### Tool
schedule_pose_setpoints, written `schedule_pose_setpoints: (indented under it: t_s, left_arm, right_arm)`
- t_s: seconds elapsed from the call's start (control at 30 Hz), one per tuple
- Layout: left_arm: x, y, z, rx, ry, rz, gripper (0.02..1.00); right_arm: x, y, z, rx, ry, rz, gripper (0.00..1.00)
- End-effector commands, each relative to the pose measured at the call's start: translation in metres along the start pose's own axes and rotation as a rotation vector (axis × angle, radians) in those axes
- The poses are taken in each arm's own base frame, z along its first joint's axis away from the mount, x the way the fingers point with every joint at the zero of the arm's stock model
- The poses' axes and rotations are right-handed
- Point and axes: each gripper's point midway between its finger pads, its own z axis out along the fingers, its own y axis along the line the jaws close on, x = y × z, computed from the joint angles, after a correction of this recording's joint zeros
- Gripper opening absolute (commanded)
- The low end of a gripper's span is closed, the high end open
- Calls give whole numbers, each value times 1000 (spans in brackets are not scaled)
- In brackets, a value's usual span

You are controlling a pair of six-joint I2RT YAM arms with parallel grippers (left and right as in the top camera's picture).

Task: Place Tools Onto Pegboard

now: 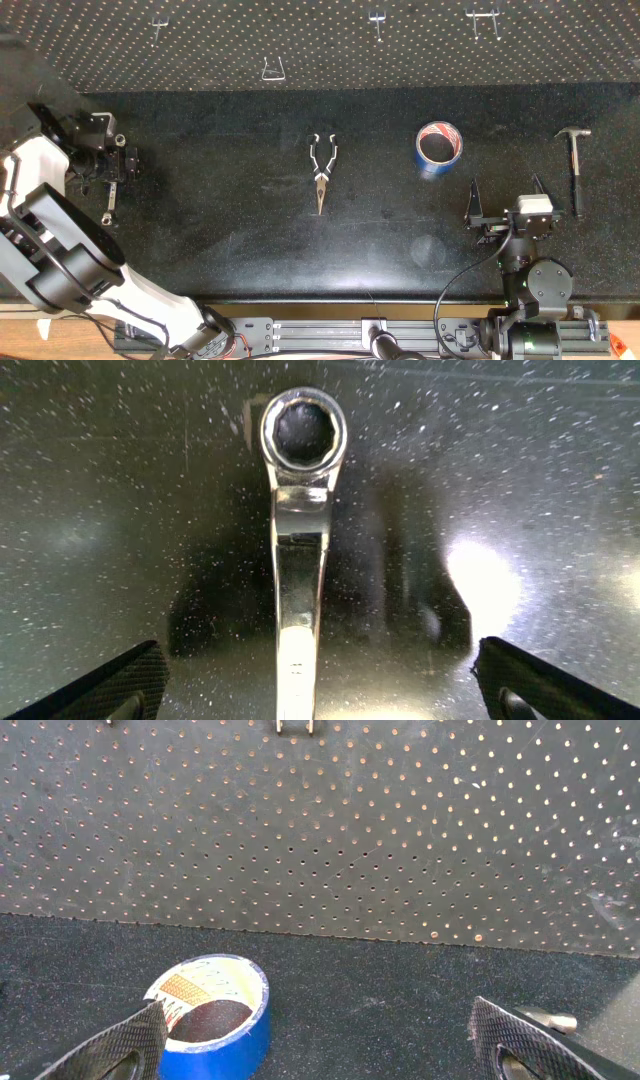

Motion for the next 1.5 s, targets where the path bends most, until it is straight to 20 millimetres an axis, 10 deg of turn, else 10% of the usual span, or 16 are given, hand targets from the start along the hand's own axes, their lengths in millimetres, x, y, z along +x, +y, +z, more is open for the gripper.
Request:
schedule_pose_setpoints:
  t_s: [0.03, 0.13, 0.7, 0.93, 1.2, 1.4, 1.5]
  left_arm:
    - [-6, 2, 5, 10, -6, -16, 996]
    - [-6, 2, 6, 11, -5, -15, 996]
    - [2, -2, 6, 27, 25, -21, 27]
    - [7, -7, -1, -2, -4, 3, 29]
    - [66, -82, -97, -210, -404, 61, 27]
    - [-25, -131, -182, -103, -996, -118, 27]
    - [-56, -151, -183, -58, -1058, -41, 27]
  right_arm:
    - [1, 0, 0, 1, 2, -10, 982]
    - [1, 0, 0, 1, 2, -10, 980]
    - [1, 0, 0, 1, 2, -10, 982]
    - [1, 0, 0, 1, 2, -10, 980]
    - [1, 0, 0, 1, 2, -10, 980]
    - [1, 0, 0, 1, 2, -10, 980]
    - [1, 0, 0, 1, 2, -10, 982]
